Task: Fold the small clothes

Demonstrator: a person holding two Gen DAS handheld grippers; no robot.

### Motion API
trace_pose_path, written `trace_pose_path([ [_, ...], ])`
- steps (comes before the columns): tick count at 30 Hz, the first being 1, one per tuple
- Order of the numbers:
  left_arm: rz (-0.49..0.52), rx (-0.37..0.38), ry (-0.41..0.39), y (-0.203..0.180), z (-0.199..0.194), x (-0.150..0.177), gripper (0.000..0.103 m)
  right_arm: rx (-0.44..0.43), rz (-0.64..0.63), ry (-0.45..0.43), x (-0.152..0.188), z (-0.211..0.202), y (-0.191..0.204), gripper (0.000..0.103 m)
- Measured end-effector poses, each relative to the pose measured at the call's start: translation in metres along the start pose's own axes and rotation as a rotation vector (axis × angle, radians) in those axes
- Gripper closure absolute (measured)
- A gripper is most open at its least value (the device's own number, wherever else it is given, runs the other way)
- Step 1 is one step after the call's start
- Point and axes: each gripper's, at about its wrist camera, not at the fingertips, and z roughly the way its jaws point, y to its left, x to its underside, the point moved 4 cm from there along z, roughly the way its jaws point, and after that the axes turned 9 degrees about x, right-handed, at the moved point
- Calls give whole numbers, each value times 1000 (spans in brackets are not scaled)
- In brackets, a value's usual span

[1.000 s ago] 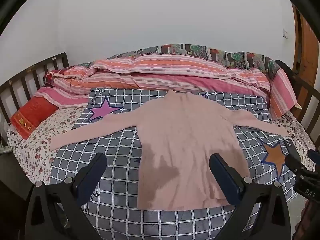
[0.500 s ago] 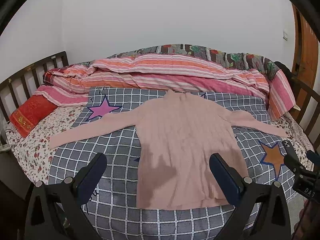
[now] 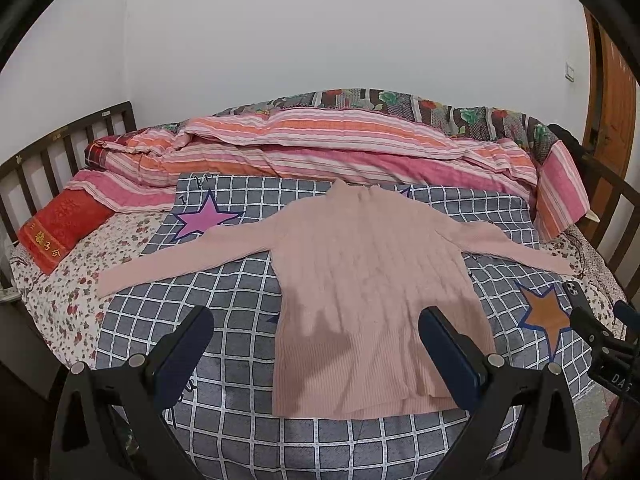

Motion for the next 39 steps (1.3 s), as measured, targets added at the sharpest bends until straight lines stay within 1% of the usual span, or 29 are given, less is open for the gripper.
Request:
trace_pose_path([
  [19,-2,4,5,3,2,1,0,0,1,-6,-2,-1,0,0],
  [27,-10,-10,-1,5,2,0,0,-4,5,-7,-1,-1,-2,0],
  [39,-5,5,-16,10,16,-3,0,-10,-8,-7,-2,10,8,0],
])
